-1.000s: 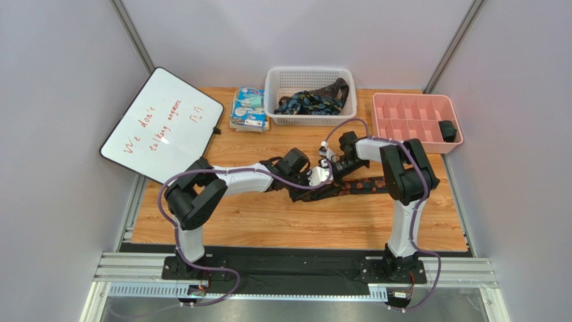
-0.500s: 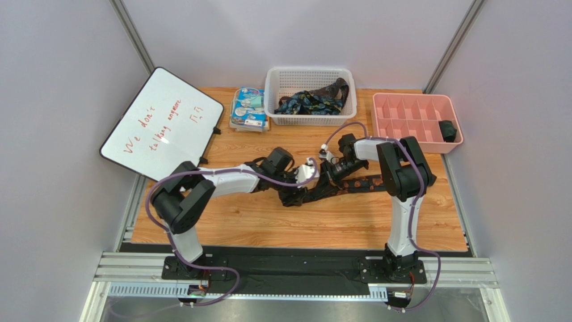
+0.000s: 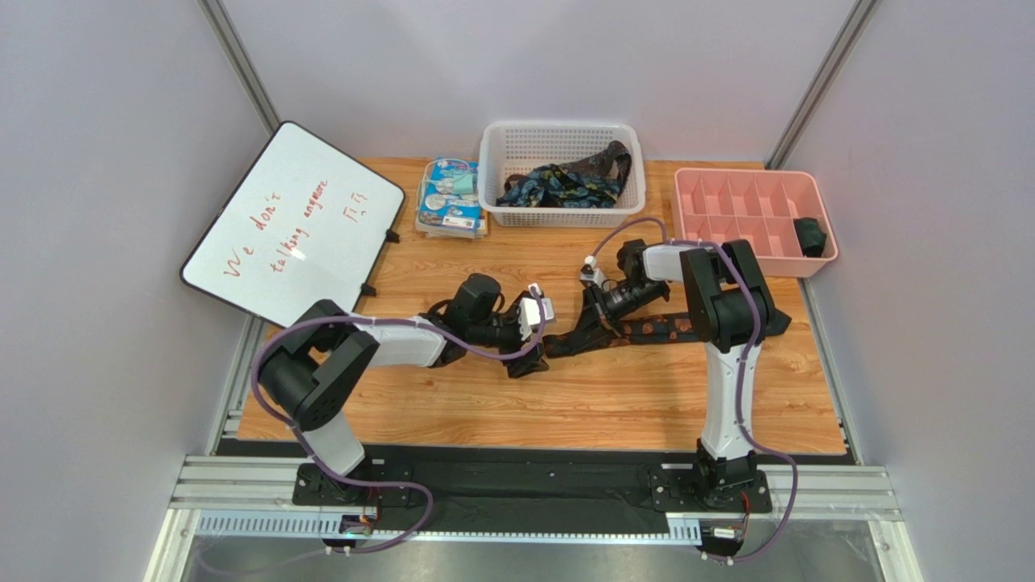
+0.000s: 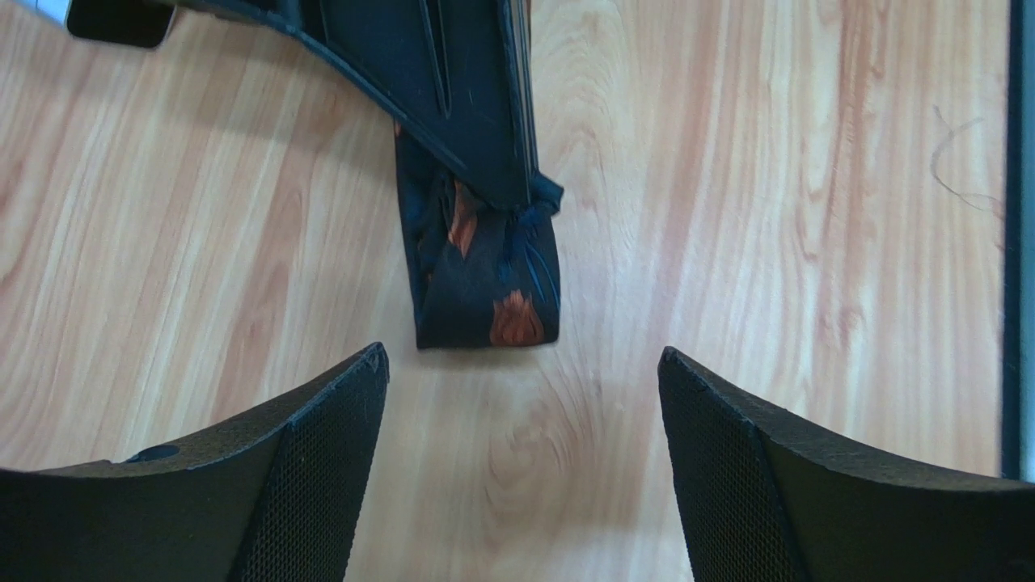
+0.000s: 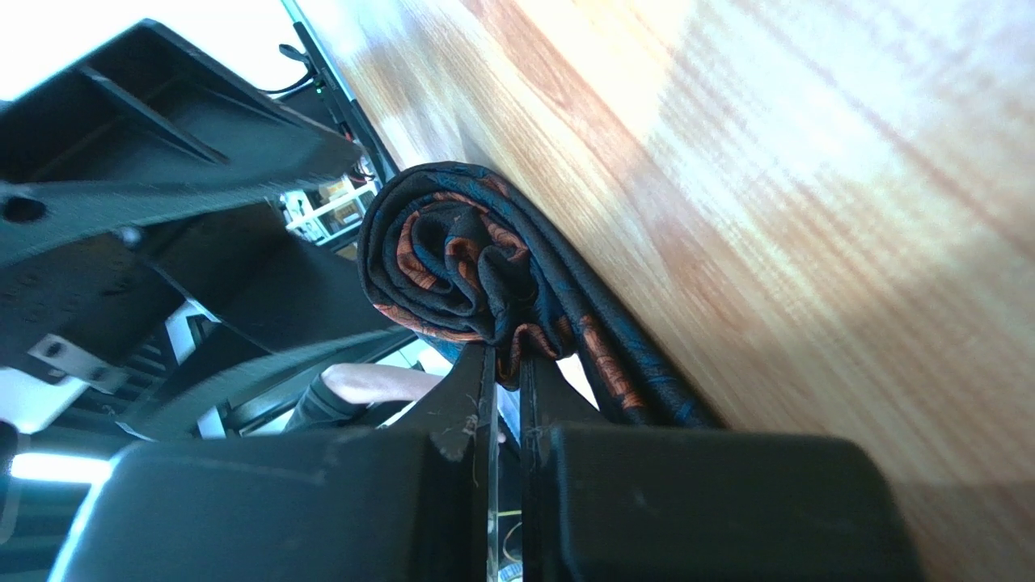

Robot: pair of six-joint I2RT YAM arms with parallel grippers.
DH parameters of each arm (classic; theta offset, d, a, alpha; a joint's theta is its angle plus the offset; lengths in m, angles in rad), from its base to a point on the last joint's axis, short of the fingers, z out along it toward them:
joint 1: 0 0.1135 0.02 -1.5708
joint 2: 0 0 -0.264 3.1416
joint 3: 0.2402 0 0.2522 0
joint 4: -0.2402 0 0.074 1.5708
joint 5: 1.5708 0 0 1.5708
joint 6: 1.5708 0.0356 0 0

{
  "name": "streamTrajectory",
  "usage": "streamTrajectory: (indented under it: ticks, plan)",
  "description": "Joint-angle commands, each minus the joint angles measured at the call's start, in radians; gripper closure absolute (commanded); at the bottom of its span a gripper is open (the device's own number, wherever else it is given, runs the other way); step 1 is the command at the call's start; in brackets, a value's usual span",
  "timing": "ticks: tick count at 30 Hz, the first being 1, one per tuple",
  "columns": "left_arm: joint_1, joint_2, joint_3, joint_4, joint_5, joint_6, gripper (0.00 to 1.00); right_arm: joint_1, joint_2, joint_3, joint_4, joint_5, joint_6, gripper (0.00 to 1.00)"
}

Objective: Roll the ties
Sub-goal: Roll the tie at the center of the board.

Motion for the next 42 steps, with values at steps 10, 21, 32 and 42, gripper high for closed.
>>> streamTrajectory:
  ticks: [10,21,32,42]
  plan:
    - [-0.091,0.200,0.067,0.268,-0.060,0.101,0.29,-0.015,0.143,-0.008,-0.065,0.260,-0.020,1.00]
    - [-0.156,0.182,0.151,-0.132,-0.202,0.155,0.83,0.011,-0.018,-0.108,0.042,0.113,0.027,0.97]
    - [-0.145,0.139,0.164,-0.347,-0.219,0.112,0.96,-0.066,-0.119,0.038,-0.094,0.195,-0.074,0.76]
    - [-0.076,0.079,0.222,-0.430,-0.204,-0.020,0.96,-0.015,-0.027,-0.033,-0.062,0.413,-0.055,0.89]
